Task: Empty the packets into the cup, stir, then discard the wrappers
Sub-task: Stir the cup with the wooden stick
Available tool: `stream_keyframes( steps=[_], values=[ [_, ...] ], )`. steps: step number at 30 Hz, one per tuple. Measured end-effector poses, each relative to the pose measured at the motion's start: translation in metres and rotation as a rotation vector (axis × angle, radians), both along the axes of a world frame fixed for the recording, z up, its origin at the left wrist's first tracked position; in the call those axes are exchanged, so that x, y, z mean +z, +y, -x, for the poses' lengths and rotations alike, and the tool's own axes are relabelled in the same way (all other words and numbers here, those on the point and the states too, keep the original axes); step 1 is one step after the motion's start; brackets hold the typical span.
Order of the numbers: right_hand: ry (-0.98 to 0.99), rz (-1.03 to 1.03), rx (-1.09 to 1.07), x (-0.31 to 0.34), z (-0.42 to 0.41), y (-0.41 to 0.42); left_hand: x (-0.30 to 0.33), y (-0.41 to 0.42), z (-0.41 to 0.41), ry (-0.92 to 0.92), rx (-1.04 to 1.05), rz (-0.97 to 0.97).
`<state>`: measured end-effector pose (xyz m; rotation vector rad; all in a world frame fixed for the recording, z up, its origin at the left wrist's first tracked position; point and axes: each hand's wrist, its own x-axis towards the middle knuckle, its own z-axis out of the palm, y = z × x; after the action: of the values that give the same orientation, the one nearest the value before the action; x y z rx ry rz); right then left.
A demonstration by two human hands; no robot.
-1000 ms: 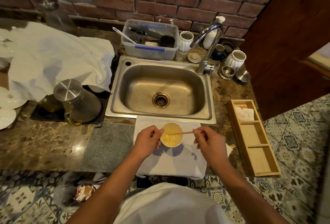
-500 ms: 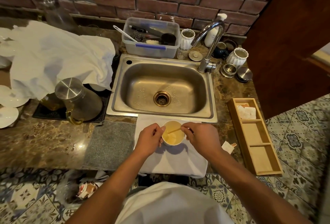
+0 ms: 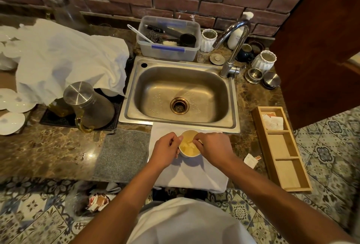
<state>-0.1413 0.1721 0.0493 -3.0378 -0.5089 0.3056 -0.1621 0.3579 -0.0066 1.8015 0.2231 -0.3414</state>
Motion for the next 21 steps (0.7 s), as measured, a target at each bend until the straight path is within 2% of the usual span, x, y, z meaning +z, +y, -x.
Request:
stream_keyframes(
  steps=[15, 21],
  values=[
    [-0.015, -0.045, 0.102, -0.002, -0.004, -0.005, -0.001, 0.000, 0.002, 0.013, 0.011, 0.015],
    [0.034, 0.036, 0.172, 0.001, 0.005, 0.002, -0.002, 0.001, 0.002, 0.008, -0.007, -0.007]
  ],
)
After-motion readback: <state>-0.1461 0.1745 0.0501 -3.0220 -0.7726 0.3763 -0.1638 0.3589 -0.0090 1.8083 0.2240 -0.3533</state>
